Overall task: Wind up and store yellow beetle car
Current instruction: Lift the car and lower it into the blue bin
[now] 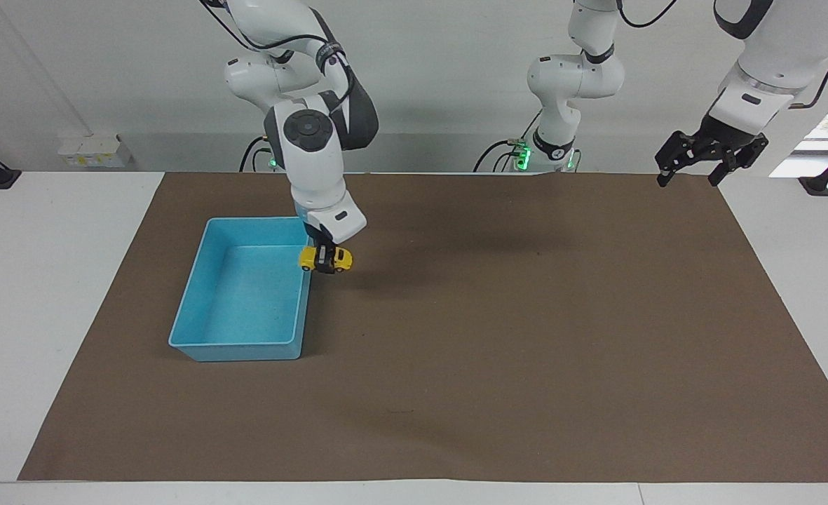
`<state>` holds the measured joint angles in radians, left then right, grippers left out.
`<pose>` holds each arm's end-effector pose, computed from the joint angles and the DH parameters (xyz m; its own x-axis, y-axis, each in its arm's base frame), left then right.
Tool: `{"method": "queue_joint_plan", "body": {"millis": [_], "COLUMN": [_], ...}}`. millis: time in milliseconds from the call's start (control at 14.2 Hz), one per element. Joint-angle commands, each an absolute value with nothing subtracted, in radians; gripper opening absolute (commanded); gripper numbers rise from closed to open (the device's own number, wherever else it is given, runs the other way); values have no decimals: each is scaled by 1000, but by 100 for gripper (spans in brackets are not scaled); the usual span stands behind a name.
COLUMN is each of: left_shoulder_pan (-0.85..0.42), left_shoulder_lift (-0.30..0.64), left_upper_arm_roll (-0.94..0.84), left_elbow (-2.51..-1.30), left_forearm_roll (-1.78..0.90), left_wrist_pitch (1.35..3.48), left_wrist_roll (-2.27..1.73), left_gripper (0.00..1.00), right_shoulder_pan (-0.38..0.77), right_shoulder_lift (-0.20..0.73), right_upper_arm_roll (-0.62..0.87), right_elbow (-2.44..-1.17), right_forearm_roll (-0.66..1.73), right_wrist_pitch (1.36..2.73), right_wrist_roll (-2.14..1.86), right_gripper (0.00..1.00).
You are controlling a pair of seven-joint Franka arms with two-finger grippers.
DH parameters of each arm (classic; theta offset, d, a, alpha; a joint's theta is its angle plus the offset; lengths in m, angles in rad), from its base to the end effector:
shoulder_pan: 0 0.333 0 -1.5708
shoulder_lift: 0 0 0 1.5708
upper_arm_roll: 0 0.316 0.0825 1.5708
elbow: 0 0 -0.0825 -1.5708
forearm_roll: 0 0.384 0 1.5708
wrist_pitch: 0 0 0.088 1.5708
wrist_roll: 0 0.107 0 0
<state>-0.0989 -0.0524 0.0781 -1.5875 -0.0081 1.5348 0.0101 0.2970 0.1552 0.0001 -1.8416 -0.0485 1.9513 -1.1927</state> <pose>0.5346 -0.0108 0.6419 0.9995 -0.0313 -0.0003 -0.0313 -0.9994 0.0122 0.5720 0.1717 0.4381 0.0611 0.9965 -0.0579 0.9977 -0.0627 -0.0264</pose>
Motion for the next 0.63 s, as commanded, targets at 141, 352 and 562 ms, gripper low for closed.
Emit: {"method": "queue_joint_plan", "body": {"millis": [141,352,562], "left_shoulder_pan": [-84,-84,-84], "left_shoulder_lift": [-43,-43,-43], "left_upper_arm_roll": [71,71,71], "left_elbow": [-1565,-1565,-1566], "left_forearm_roll": [-20,-20,-20], "left_wrist_pitch": [1514,1514,1514], "left_wrist_roll": [5,5,5], "left_gripper": [100,100,100], "right_shoulder_pan": [157,69,55], "right_shoulder_lift": [140,117,58], "right_upper_arm_roll": [6,6,5], "right_elbow": [-1841,-1893,-2023], "right_forearm_roll": [-51,-52,-63], "right_wrist_pitch": [1911,1928,2044], "right_wrist_roll": [-1426,-1528,-1528], "right_gripper": [0,0,0]}}
